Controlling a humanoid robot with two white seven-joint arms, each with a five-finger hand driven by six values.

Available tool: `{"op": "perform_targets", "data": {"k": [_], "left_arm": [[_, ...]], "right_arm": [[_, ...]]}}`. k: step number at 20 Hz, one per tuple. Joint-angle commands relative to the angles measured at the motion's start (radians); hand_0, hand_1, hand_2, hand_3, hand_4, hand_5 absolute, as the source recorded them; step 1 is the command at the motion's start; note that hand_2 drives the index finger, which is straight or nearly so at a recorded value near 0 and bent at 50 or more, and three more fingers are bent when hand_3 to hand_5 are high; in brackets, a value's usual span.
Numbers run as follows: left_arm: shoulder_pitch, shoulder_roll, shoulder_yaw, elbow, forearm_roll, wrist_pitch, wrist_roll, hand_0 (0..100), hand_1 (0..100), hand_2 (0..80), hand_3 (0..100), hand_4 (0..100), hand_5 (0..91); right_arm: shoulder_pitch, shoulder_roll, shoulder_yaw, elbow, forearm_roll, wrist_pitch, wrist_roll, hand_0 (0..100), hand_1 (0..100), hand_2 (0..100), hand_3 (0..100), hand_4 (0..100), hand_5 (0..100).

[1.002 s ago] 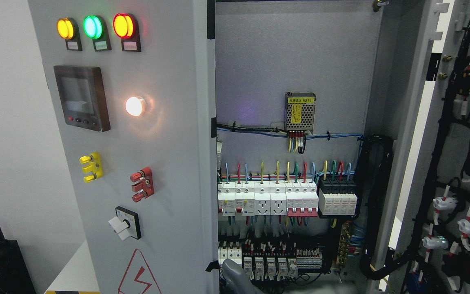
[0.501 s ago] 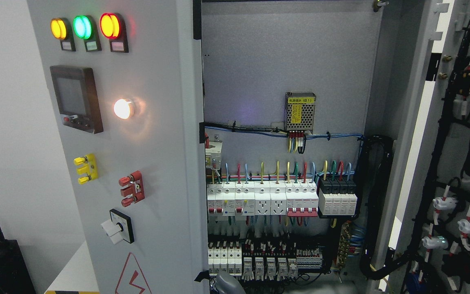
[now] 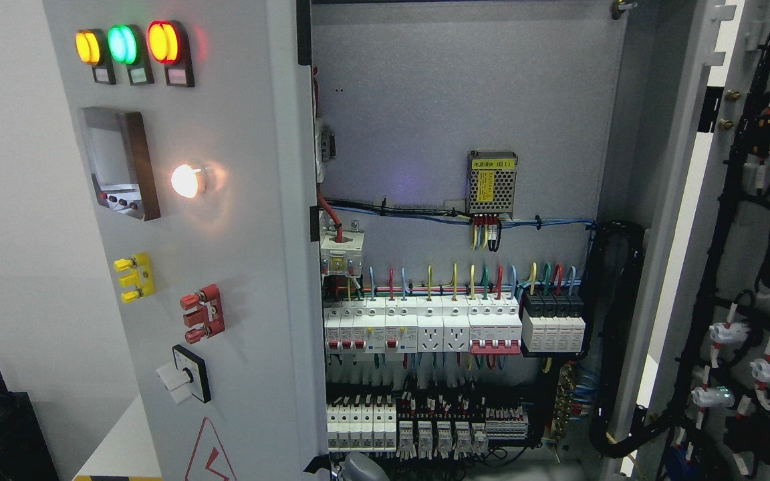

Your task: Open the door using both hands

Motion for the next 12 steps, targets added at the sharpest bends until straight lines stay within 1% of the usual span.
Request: {"op": "perform_targets", "data": {"k": [1, 3, 12], "left_arm": [[-0.014, 0.001, 0.0, 0.0, 0.0, 0.001, 0.0, 0, 0, 0.0, 0, 3, 0.0], [-0.014, 0.0, 0.0, 0.0, 0.0, -0.001, 0.0, 0, 0, 0.0, 0, 3, 0.0], [-0.014, 0.0, 0.0, 0.0, 0.0, 0.001, 0.0, 0, 0, 0.0, 0, 3, 0.0]], "right_arm": [[-0.022, 0.023, 0.028, -0.015, 0.0, 0.0, 0.0, 0, 0, 0, 0, 0, 0], [-0.023, 0.043, 0.03, -0.015, 0.0, 0.001, 0.0, 0, 0, 0, 0, 0, 0], [-0.023, 0.055, 0.07, -0.023, 0.0, 0.0, 0.0, 0, 0, 0, 0, 0, 0]]}}
